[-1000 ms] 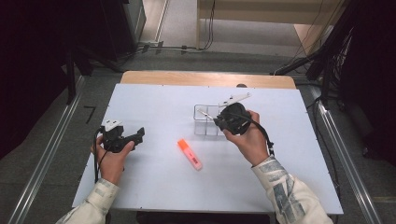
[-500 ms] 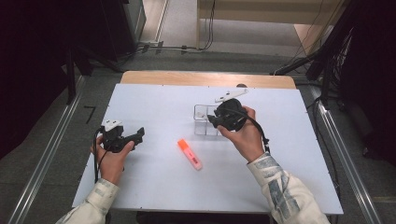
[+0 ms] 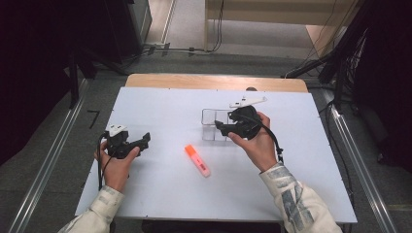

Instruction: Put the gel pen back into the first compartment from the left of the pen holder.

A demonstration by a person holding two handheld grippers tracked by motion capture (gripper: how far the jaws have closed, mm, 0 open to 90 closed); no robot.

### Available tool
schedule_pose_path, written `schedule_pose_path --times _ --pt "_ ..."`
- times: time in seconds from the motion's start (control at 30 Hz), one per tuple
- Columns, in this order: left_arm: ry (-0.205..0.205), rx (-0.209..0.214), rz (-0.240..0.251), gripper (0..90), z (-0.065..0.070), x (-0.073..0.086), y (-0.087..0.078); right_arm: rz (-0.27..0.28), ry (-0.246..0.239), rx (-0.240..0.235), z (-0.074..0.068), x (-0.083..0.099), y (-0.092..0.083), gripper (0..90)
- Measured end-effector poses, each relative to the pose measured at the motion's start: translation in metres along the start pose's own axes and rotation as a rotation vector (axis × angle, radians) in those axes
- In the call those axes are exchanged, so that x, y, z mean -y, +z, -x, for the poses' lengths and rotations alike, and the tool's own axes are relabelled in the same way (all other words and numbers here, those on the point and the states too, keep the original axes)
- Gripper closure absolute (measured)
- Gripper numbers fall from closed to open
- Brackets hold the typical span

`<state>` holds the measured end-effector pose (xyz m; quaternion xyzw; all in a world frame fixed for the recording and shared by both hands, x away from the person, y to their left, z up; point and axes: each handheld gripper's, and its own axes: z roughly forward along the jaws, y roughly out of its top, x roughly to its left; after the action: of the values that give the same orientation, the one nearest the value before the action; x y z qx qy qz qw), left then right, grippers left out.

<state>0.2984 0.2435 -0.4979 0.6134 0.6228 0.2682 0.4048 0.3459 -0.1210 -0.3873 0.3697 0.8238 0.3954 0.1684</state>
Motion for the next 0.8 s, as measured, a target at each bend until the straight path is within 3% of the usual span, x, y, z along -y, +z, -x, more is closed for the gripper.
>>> schedule_pose_path --times 0.4,0.8 --pt "-0.004 0.0 0.0 15.4 0.0 0.0 0.0 0.074 0.012 0.007 -0.001 0.016 -0.001 30.7" --pt "0.003 0.001 -0.005 15.4 0.001 0.0 0.0 0.084 0.033 0.011 -0.003 0.034 -0.002 29.6"
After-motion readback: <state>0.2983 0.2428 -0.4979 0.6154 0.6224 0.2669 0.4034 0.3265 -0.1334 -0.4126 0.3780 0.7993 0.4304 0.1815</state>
